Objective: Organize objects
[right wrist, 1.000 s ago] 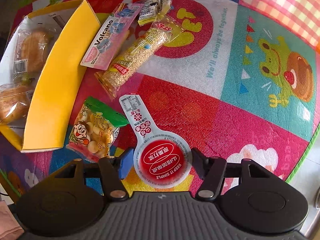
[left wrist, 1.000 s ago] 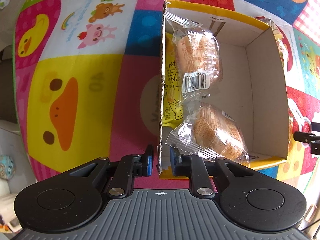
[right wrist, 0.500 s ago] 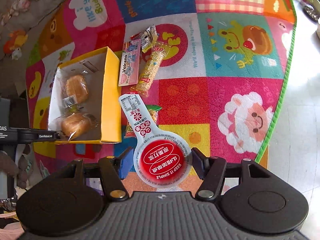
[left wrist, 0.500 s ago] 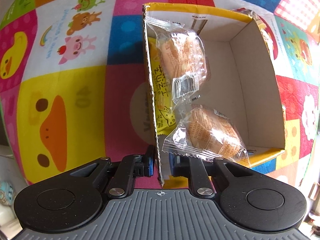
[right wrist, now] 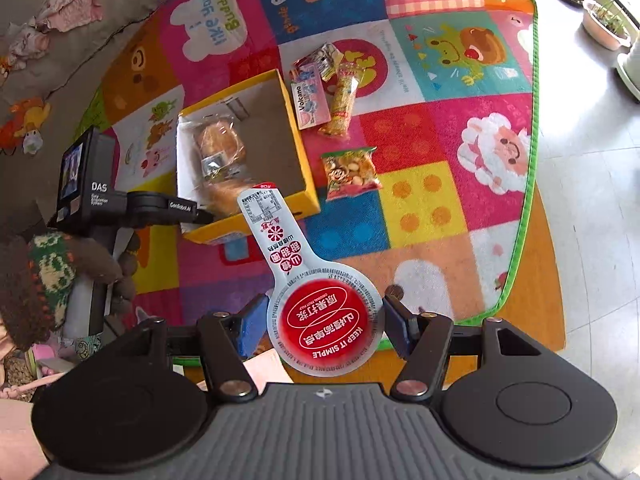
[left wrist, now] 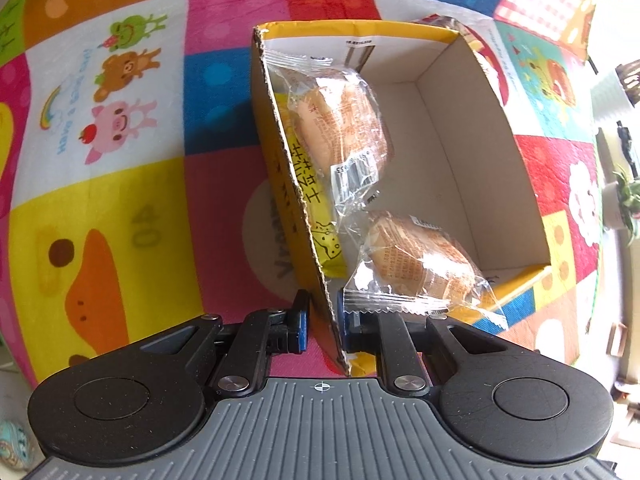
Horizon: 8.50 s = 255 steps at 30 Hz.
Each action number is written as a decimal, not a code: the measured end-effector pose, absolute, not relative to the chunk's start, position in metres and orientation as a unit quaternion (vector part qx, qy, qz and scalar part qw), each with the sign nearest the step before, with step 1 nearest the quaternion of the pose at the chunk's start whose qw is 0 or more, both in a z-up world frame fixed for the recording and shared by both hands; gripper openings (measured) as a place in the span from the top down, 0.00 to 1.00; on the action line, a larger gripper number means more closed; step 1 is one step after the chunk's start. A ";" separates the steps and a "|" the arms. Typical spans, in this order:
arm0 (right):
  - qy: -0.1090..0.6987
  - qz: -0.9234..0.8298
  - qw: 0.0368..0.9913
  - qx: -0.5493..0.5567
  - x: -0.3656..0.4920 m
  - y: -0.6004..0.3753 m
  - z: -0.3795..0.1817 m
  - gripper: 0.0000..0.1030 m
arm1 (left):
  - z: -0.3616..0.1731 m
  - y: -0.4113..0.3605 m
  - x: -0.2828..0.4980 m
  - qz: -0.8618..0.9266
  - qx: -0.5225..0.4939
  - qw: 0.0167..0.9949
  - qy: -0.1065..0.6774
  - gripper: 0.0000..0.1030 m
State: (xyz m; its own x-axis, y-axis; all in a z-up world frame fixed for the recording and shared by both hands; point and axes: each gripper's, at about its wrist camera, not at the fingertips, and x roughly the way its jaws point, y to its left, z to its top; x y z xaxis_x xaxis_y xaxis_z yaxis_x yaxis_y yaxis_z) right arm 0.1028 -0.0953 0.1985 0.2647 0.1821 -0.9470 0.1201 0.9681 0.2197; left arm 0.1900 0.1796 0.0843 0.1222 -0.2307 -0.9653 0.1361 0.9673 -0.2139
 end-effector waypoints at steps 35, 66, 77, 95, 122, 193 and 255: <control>0.584 0.019 0.795 0.161 0.195 -0.033 0.214 0.40 | 0.075 0.203 0.191 -0.141 -0.094 0.743 0.648 0.80; 0.582 0.088 0.805 0.074 0.360 -0.146 0.108 0.34 | 0.075 0.185 0.196 -0.009 -0.093 0.730 0.677 0.82; 0.611 0.098 0.786 0.010 0.496 -0.098 0.033 0.33 | 0.080 0.176 0.187 0.044 -0.132 0.722 0.678 0.83; 0.628 0.016 0.778 0.016 0.440 -0.181 0.045 0.60 | 0.068 0.169 0.189 -0.002 -0.078 0.728 0.681 0.83; 0.629 0.059 0.770 0.089 0.268 -0.162 0.087 0.43 | 0.066 0.185 0.190 -0.028 -0.102 0.724 0.682 0.82; 0.682 0.084 0.722 -0.081 0.153 -0.128 0.021 0.68 | 0.069 0.127 0.261 -0.095 -0.009 0.737 0.669 0.83; 0.613 -0.002 0.790 0.021 0.155 -0.114 0.175 0.47 | 0.068 0.140 0.260 -0.088 -0.061 0.744 0.660 0.82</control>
State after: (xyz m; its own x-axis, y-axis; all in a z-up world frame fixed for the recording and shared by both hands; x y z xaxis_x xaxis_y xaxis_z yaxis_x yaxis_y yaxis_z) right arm 0.1551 -0.1144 0.1754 0.2481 0.0230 -0.9685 0.0290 0.9991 0.0312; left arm 0.2600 0.1403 0.0678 0.1144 -0.2115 -0.9707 0.0494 0.9771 -0.2070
